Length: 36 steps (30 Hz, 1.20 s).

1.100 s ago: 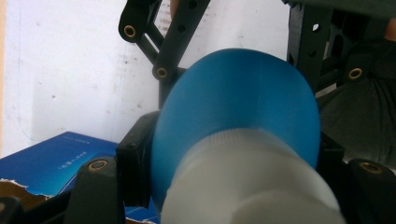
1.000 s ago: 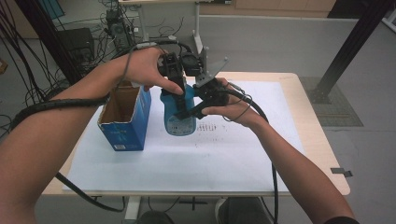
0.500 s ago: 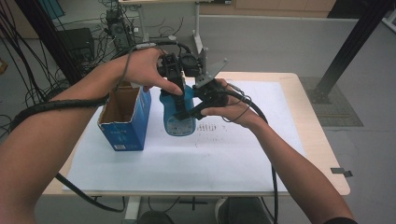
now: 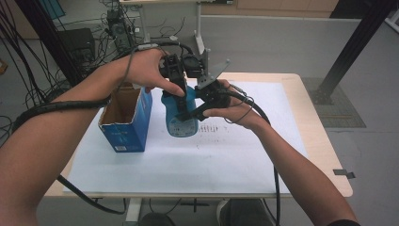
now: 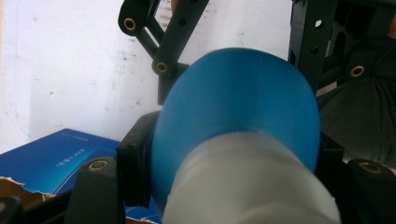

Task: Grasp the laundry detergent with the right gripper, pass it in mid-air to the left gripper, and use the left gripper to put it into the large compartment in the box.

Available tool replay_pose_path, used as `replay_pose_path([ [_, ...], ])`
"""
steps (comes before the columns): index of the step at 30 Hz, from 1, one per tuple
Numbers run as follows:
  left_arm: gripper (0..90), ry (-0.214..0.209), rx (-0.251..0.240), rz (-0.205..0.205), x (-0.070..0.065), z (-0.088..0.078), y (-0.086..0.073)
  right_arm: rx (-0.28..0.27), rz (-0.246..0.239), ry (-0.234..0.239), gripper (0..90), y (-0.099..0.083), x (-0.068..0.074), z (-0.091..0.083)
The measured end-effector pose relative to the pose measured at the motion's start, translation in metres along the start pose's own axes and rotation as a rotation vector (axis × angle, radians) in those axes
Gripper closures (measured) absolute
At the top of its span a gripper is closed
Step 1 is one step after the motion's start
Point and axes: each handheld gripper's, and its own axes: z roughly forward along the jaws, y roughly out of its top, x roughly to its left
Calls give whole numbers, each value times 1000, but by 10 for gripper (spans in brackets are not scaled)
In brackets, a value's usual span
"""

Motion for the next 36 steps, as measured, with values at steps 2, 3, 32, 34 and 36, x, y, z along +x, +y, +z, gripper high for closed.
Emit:
replay_pose_path([
  [2, 355, 1, -2, 2, 0, 0, 0, 0, -1, -5, 422, 0, 0, 0],
  [3, 355, 1, -2, 1, 0, 0, -1, 0, -2, -8, 422, 0, 0, 0],
  [32, 355, 5, 2, -3, -1, 1, -3, -7, -5, -8, 417, -1, 1, 3],
  [34, 356, 7, 3, -4, -1, 1, -3, -7, -5, -8, 416, -1, 1, 3],
  [36, 356, 9, 4, -3, -1, 1, -3, -11, -7, -11, 414, -1, 0, 2],
])
